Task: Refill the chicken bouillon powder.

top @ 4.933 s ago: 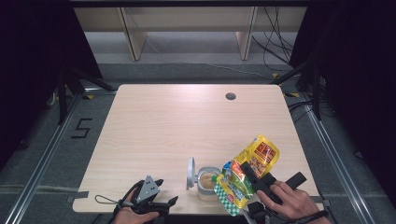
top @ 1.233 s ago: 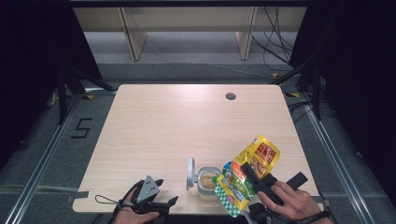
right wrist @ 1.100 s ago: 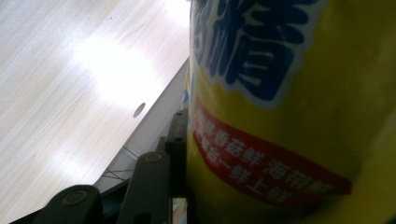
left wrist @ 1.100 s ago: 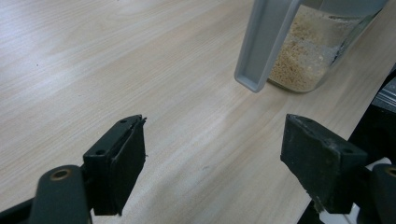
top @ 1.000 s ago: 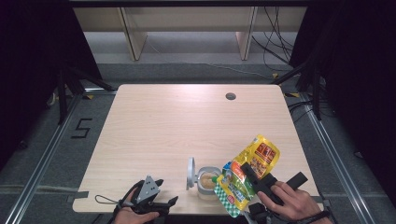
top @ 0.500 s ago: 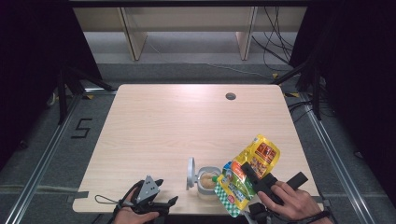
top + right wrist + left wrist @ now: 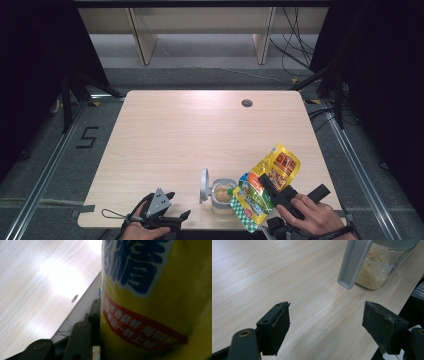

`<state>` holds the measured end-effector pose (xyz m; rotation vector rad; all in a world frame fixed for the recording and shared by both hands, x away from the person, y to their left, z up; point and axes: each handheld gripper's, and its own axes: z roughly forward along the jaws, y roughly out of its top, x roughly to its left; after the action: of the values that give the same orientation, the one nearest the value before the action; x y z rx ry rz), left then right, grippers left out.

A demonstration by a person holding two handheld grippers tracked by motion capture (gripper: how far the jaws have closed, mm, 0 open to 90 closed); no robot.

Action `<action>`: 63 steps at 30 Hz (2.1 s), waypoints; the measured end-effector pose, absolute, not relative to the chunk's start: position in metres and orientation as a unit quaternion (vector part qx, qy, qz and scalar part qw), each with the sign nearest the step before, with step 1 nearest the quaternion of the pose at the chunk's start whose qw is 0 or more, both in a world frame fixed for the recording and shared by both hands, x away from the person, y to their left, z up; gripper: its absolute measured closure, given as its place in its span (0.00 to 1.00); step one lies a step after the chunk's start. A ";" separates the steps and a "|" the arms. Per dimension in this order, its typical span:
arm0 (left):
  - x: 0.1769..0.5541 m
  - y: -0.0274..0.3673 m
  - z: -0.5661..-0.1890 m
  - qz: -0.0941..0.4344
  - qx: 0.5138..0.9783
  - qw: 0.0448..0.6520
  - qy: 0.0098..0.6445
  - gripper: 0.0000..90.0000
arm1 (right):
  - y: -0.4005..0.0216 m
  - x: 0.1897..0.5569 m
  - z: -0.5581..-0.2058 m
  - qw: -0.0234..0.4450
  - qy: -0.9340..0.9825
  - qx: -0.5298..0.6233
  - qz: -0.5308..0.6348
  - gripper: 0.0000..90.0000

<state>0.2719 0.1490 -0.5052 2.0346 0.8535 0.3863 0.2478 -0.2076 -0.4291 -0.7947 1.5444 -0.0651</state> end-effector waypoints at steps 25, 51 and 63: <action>0.272 0.149 -0.506 0.156 0.817 0.435 0.344 0.24 | -0.209 0.249 -0.428 0.645 0.680 -0.346 -0.025 0.74; 0.274 0.152 -0.506 0.151 0.812 0.439 0.353 0.24 | -0.226 0.260 -0.427 0.591 0.758 -0.265 0.078 0.74; 0.275 0.151 -0.507 0.149 0.809 0.442 0.358 0.24 | -0.238 0.273 -0.431 0.545 0.784 -0.223 0.197 0.74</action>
<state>0.2746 0.1512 -0.5073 2.0077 0.8877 0.3691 0.2729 -0.2378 -0.4313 -0.5301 1.8600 0.4677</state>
